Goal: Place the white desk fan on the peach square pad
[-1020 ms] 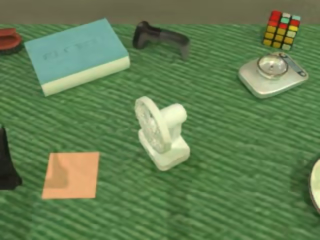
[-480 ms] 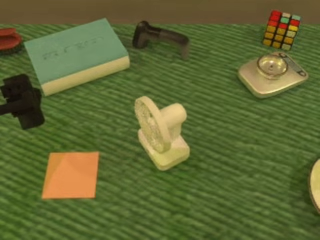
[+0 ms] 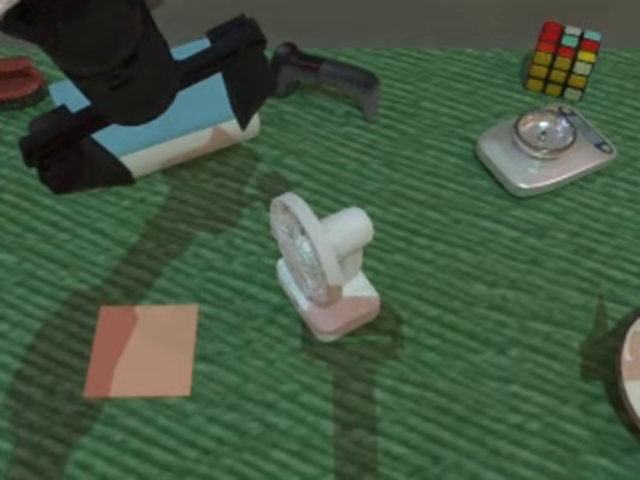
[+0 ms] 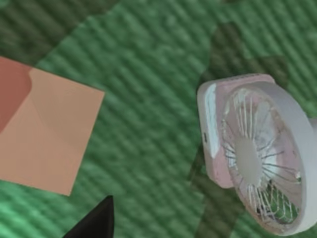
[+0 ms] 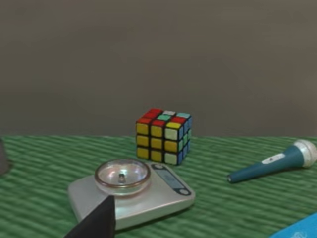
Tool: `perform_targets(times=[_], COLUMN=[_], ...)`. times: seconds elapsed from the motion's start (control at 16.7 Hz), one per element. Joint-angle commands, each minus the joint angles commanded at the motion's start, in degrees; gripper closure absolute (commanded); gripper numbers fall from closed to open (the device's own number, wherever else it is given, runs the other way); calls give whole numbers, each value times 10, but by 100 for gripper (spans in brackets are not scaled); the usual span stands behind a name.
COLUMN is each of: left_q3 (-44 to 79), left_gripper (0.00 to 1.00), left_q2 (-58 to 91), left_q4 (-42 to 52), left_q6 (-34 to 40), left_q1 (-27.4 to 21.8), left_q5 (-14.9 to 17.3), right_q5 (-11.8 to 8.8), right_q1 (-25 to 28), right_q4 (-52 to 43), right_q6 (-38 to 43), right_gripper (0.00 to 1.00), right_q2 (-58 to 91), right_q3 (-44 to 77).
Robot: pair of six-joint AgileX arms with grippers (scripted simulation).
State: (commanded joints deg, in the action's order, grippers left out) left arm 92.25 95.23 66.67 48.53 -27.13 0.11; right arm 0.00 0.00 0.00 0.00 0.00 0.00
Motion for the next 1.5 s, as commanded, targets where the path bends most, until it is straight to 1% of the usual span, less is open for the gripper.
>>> perform_targets(times=[0.18,0.3,0.48,0.6,1.02,1.38,1.5], left_q3=[156,239,318,341,332,220,204], left_gripper=[0,0,0,0,0,0,0], left_q2=[156,235,307,327,327,315,314], left_q4=[98,150,201,216,207,110,95], left_q6=[77,118,160,173,173,173,173], left_q1=[-40,-61,-82,-88,-87,-87,-88], left_q5=[0,0,0,0,0,0,0], right_q5=[0,0,0,0,0,0,0], right_q1=[0,0,0,0,0,0,0], right_q4=[0,0,0,0,0,0,0], right_q6=[0,0,0,0,0,0,0], right_gripper=[0,0,0,0,0,0,0], right_q2=[0,0,0,0,0,0,0], right_q3=[0,0,0,0,0,0,0])
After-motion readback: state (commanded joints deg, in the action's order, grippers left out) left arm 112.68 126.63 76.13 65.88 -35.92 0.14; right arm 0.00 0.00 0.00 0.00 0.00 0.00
